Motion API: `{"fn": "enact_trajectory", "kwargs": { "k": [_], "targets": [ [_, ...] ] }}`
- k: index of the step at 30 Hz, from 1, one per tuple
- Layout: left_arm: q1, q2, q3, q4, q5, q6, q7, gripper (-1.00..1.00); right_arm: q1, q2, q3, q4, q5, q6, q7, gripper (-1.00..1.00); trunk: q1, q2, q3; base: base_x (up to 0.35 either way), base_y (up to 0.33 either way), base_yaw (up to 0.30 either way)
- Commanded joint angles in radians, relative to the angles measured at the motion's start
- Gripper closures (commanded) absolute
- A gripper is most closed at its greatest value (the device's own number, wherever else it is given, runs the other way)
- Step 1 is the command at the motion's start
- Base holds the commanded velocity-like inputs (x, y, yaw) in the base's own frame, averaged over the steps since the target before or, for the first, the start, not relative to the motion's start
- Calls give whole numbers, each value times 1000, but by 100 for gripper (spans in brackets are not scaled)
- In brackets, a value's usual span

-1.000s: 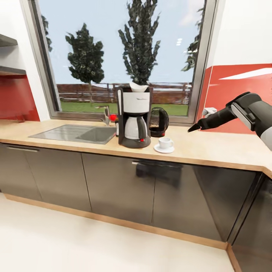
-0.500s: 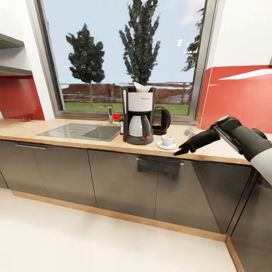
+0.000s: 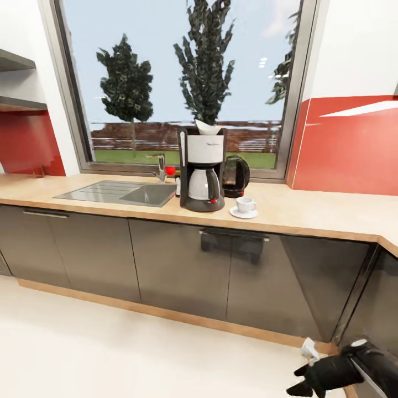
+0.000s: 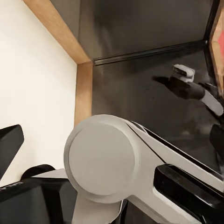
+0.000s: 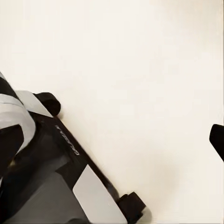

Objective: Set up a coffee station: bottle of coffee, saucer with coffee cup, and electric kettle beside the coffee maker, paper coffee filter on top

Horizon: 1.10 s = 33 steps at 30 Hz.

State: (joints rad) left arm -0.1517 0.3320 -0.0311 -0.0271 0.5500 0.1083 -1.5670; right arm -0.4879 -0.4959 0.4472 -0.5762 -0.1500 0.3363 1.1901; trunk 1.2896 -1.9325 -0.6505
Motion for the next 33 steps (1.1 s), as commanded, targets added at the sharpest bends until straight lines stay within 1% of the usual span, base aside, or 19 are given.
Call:
{"fn": "enact_trajectory", "kwargs": {
  "k": [1, 2, 4, 5, 7, 8, 14, 17, 18, 19, 20, 21, 22, 25, 26, 29, 30, 32, 33],
  "targets": [
    [0, -1, 2, -1, 2, 10, -4, -100, 3, -1, 1, 155, -14, -34, -1, -100, 0, -1, -1, 0, 0, 0],
    [0, -3, 19, -1, 2, 9, -4, -100, 8, 1, -4, 264, -22, -124, -3, -100, 0, -1, -1, 0, 0, 0],
    [0, -6, 43, -2, 2, 7, -4, -100, 11, 11, -8, 363, -27, -226, -4, -100, 0, -1, -1, 0, 0, 0],
    [0, -19, 82, -2, 2, 6, 49, -100, 14, 41, -11, 489, -30, -365, -21, -100, 0, -1, -1, 0, 0, 0],
    [0, -30, 99, -3, 2, 4, 77, -100, 17, 57, -12, 540, -31, -424, -50, -100, 0, -1, -1, 0, 0, 0],
    [0, -38, 110, -3, 2, 3, 95, -100, 29, 68, -14, 572, -33, -464, -87, -100, 0, -1, -1, 0, 0, 0],
    [0, -65, 128, -2, 1, 0, 142, -100, 62, 86, -15, 624, -35, -521, -178, -100, 0, -1, -1, 0, 0, 0],
    [0, -69, 129, -3, 1, -1, 176, -100, 66, 88, -15, 627, -34, -524, -182, -100, 0, -1, -1, 0, 0, 0],
    [0, -70, 129, -3, 1, -1, 195, -100, 69, 88, -15, 628, -34, -525, -184, -100, 0, -1, -1, 0, 0, 0],
    [0, -73, 129, -4, 2, -2, 239, -100, 93, 108, -15, 630, -33, -527, -188, -100, 0, -1, -1, 0, 0, 0],
    [0, -74, 129, -4, 2, -5, 248, -100, 94, 110, -15, 630, -33, -528, -189, -100, 0, -1, -1, 0, 0, 0],
    [0, -77, 129, -4, 2, -14, 288, -100, 98, 113, -15, 630, -33, -528, -194, -100, 0, -1, -1, 0, 0, 0],
    [0, -96, 132, -4, 2, -25, 477, -100, 122, 135, -14, 631, -34, -529, -299, -100, 0, -1, -1, 0, 0, 0],
    [0, -110, 142, -5, 2, -26, 564, -100, 128, 153, -15, 631, -33, -529, -364, -100, 0, -1, -1, 0, 0, 0],
    [0, -120, 150, -5, 2, -27, 615, -100, 131, 167, -15, 631, -32, -530, -417, -100, 0, -1, -1, 0, 0, 0],
    [0, -131, 158, -6, 2, -28, 671, -100, 134, 185, -15, 630, -32, -531, -506, -100, 0, -1, -1, 0, 0, 0],
    [0, -136, 161, -6, 2, -28, 693, -100, 135, 197, -15, 630, -31, -532, -568, -100, 0, -1, -1, 0, 0, 0],
    [0, -141, 163, -6, 2, -28, 707, -100, 136, 207, -14, 630, -31, -532, -629, -100, 0, -1, -1, 0, 0, 0],
    [0, -145, 164, -7, 2, -28, 716, -100, 136, 217, -14, 630, -31, -531, -687, -100, 0, -1, -1, 0, 0, 0]
  ]
}}
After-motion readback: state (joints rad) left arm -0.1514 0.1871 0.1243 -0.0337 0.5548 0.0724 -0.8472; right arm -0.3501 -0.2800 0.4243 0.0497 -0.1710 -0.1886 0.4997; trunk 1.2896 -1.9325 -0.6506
